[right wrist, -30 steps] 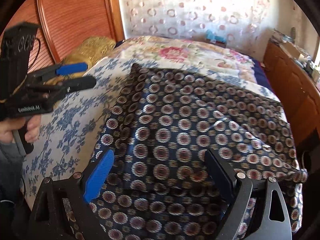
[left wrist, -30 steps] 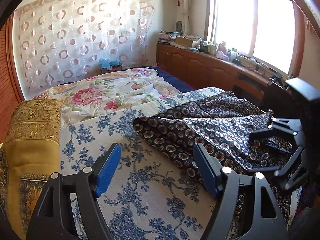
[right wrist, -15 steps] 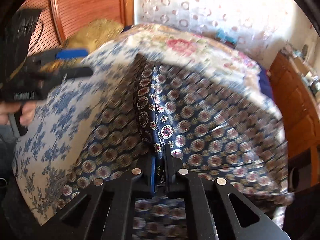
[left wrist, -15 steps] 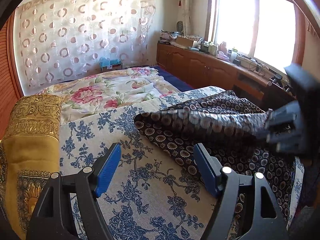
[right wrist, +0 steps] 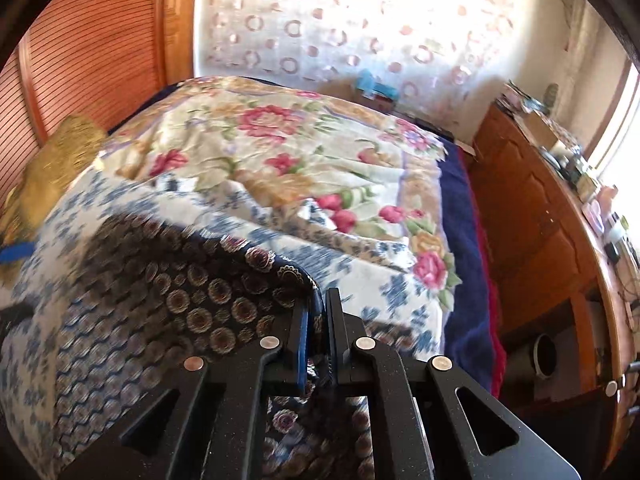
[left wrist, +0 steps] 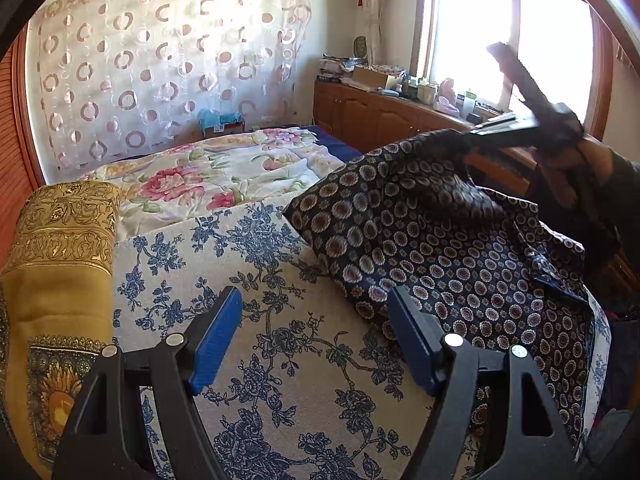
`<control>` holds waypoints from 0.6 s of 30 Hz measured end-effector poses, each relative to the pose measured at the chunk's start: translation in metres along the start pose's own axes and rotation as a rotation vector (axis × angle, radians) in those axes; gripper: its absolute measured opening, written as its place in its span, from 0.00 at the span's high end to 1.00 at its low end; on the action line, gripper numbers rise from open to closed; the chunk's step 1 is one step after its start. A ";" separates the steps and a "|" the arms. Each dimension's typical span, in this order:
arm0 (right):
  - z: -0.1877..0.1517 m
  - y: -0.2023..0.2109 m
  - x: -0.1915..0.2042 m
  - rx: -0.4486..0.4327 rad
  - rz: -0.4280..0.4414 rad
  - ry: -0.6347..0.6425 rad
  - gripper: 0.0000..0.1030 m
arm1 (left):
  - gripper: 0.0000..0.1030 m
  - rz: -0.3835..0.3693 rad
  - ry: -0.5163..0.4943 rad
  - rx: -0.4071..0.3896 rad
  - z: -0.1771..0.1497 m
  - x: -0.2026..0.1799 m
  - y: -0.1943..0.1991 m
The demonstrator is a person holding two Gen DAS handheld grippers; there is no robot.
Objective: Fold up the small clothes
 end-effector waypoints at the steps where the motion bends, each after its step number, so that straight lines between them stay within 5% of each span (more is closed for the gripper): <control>1: 0.004 -0.007 0.000 0.014 -0.023 -0.001 0.94 | 0.26 0.001 -0.002 0.001 -0.001 -0.001 0.000; 2: 0.007 -0.012 0.005 0.025 -0.046 0.003 0.91 | 0.27 0.002 -0.003 0.002 -0.001 0.000 -0.001; 6: 0.008 -0.009 0.004 0.044 -0.146 -0.036 0.49 | 0.26 0.003 -0.002 0.004 -0.001 0.001 -0.002; 10: 0.000 0.008 0.021 0.024 -0.155 -0.080 0.48 | 0.26 0.000 -0.004 0.001 -0.001 -0.001 -0.001; 18: -0.053 0.046 0.074 0.024 -0.020 -0.078 0.48 | 0.26 -0.002 -0.012 -0.001 -0.003 -0.005 -0.001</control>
Point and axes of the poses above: each gripper's, at about its wrist camera, not at the fingertips, and y roughly against the way its jaws point, x to its left, z to its top, the point moved 1 cm from there along -y, roughly the way its jaws point, and after that the axes turned 10 degrees about y, right-handed, at the moved point
